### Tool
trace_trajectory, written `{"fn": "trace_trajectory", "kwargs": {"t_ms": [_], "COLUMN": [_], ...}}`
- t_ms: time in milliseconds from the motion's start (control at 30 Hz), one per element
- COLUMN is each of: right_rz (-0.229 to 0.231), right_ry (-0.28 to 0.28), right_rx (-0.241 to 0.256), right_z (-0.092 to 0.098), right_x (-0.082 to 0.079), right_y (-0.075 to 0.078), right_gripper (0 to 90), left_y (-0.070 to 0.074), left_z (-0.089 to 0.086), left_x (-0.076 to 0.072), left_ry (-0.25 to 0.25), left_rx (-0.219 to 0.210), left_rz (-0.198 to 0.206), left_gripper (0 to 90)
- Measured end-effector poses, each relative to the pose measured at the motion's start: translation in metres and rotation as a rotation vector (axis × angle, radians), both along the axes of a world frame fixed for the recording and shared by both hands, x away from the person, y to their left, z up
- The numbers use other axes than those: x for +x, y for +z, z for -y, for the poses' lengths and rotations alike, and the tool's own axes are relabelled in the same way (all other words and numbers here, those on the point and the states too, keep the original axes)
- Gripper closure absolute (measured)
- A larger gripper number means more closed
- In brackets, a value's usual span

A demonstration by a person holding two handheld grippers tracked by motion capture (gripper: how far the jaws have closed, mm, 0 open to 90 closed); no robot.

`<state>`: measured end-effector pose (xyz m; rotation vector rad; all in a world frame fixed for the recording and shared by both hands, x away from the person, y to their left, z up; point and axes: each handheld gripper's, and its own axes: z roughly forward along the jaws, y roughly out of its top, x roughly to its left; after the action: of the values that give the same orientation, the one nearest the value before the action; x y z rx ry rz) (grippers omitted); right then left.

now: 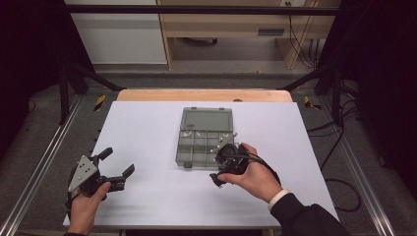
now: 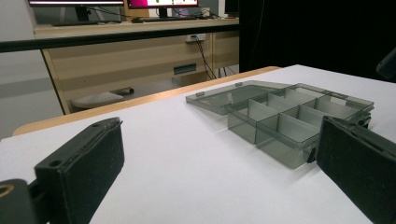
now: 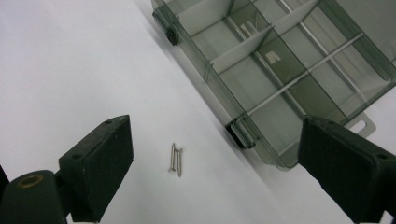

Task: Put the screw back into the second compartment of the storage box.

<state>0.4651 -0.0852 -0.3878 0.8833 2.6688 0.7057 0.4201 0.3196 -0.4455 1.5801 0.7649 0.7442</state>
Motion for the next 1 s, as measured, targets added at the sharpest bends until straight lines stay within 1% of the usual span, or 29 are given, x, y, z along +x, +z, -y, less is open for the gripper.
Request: {"fn": "trace_trajectory", "kwargs": {"t_ms": [167,233,300,367,433,500,567,667,767,900,1000], "right_rz": [-0.015,-0.01,-0.019,-0.015,-0.015,-0.027,-0.032,-0.052,-0.068,-0.085,-0.097], "right_ry": [-0.003,-0.001,0.003,0.01,0.017,0.029,0.044,0.061,0.073,0.072,0.069], "right_rx": [-0.01,-0.015,-0.014,-0.019,-0.021,-0.026,-0.025,-0.021,-0.017,-0.009,-0.014], "right_z": [0.004,0.005,0.005,0.005,0.004,0.004,0.004,0.004,0.003,0.003,0.002], "right_x": [-0.001,-0.001,-0.002,-0.002,-0.003,-0.004,-0.005,-0.006,-0.006,-0.007,-0.007], "right_y": [-0.001,-0.002,-0.002,-0.003,-0.004,-0.005,-0.005,-0.006,-0.008,-0.012,-0.015], "right_gripper": [9.3,9.1,8.9,10.1,15.9,21.6,30.2,37.4,41.6,44.6,46.8], "left_y": [0.0,0.0,0.0,0.0,0.0,0.0,0.0,0.0,0.0,0.0,0.0], "left_z": [0.0,0.0,0.0,0.0,0.0,0.0,0.0,0.0,0.0,0.0,0.0], "left_x": [0.0,0.0,0.0,0.0,0.0,0.0,0.0,0.0,0.0,0.0,0.0], "left_ry": [0.0,0.0,0.0,0.0,0.001,0.003,0.001,0.002,0.002,0.002,0.003], "left_rx": [0.001,0.0,0.0,0.001,0.001,0.0,0.001,0.001,0.002,0.002,0.001], "left_rz": [-0.001,-0.001,-0.001,-0.001,-0.001,0.001,-0.001,-0.001,-0.001,-0.001,0.0], "left_gripper": [1.0,1.0,1.0,1.0,1.0,1.1,1.1,1.1,1.1,1.1,1.1]}}
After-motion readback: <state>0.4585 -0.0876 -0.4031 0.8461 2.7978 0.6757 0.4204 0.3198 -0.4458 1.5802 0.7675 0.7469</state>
